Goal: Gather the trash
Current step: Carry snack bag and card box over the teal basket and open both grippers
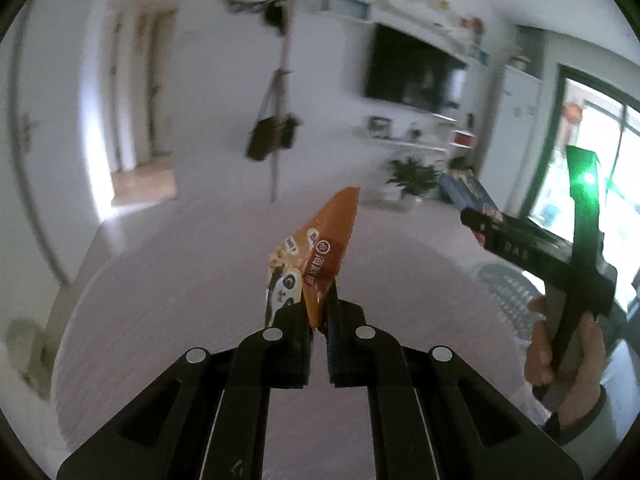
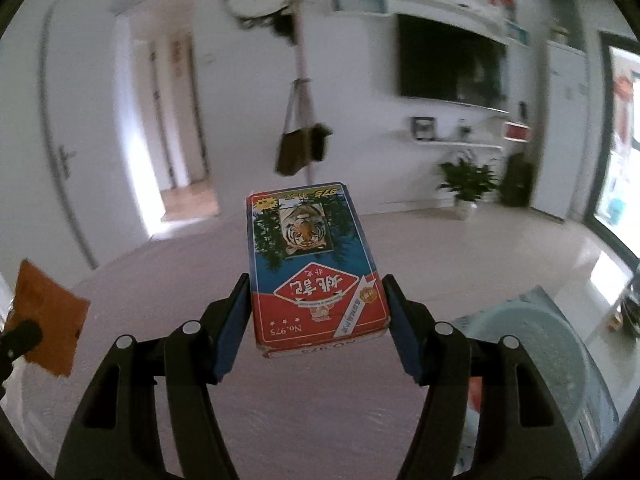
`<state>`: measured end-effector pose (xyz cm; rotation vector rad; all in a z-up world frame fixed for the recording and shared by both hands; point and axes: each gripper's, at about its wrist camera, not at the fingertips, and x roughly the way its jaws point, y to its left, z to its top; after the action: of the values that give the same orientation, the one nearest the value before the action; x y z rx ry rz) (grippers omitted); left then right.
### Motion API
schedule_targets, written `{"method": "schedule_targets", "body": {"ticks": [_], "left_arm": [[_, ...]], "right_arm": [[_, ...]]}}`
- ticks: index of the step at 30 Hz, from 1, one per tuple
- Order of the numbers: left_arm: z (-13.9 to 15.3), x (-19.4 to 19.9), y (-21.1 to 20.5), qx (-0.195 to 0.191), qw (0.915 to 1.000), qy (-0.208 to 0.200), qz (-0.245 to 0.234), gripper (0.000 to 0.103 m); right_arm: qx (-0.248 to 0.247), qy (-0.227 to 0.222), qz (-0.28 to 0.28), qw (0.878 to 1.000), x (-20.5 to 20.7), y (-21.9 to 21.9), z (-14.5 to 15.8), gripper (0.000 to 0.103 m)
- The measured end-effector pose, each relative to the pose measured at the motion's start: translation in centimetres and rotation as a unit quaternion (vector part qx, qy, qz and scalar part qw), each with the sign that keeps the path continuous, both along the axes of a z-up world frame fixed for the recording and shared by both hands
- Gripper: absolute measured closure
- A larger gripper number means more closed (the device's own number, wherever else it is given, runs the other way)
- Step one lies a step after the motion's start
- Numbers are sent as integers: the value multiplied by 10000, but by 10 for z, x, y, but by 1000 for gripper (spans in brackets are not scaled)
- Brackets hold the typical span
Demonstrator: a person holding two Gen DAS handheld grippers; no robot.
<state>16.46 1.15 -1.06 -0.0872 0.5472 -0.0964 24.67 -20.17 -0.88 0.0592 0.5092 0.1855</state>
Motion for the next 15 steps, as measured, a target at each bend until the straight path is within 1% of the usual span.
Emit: {"method": "schedule_targets", "body": {"ticks": [3, 5, 7, 8, 9, 11, 12, 15], "left_arm": [[11, 18, -43, 23, 9990, -153, -426, 99], [17, 32, -77, 64, 9968, -230, -764, 99], [21, 42, -104, 105, 9942, -346, -1015, 99], [23, 48, -120, 124, 9922, -457, -1154, 99], [25, 54, -136, 155, 9901, -538, -1289, 99], [25, 65, -162, 186, 9863, -571, -1534, 99], [24, 68, -171, 187, 9847, -570, -1634, 99], [14, 88, -218, 208, 9778, -464, -2031, 99]], "right_arm": [[70, -88, -512, 9986, -8, -46, 8, 42], [120, -54, -736, 9972, -10, -71, 9, 42], [501, 159, -866, 9949, -10, -112, 7, 42], [779, 282, -927, 9922, -9, -134, 5, 42], [931, 353, -998, 9900, -10, -148, 2, 42], [1146, 445, -1236, 9847, -11, -182, -6, 42], [1142, 455, -1355, 9831, -12, -190, -10, 42], [1006, 552, -1795, 9770, -13, -216, -24, 42]]}}
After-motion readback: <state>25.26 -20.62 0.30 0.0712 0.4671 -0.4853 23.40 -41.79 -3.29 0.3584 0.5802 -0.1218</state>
